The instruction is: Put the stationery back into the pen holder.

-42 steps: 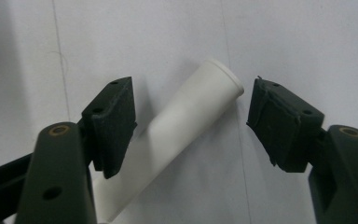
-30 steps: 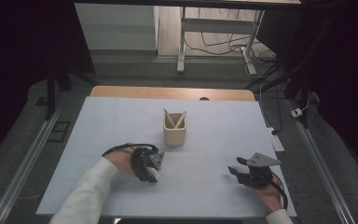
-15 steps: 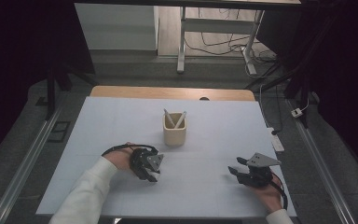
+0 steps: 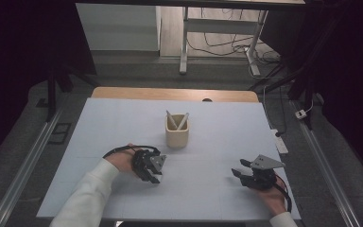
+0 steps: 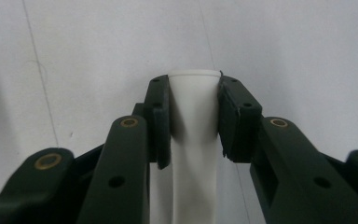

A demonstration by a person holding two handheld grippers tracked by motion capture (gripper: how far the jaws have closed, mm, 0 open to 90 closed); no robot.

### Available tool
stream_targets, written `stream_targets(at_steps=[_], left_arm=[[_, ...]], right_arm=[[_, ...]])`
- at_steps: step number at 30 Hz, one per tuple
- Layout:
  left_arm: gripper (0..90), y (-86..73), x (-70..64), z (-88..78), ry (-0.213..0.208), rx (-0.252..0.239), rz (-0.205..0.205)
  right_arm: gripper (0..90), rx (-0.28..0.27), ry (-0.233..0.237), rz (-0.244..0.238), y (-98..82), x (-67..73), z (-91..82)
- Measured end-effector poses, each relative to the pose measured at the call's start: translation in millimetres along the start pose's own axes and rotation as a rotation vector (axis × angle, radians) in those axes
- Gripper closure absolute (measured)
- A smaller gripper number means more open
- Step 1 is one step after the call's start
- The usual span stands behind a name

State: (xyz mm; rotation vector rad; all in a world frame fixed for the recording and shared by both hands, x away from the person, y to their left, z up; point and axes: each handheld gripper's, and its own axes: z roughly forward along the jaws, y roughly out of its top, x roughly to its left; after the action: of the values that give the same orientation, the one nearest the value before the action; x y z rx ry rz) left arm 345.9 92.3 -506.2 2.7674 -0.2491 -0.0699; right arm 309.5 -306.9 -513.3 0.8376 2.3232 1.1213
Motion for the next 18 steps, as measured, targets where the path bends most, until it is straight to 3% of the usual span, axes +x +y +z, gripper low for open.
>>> stream_targets(at_steps=[18], left_arm=[[66.8, -3.2, -0.2, -25.3, 0.085, -0.108, -0.066]], right_arm=[[45.8, -0.004, -0.006, 0.003, 0.1, 0.2, -0.6]])
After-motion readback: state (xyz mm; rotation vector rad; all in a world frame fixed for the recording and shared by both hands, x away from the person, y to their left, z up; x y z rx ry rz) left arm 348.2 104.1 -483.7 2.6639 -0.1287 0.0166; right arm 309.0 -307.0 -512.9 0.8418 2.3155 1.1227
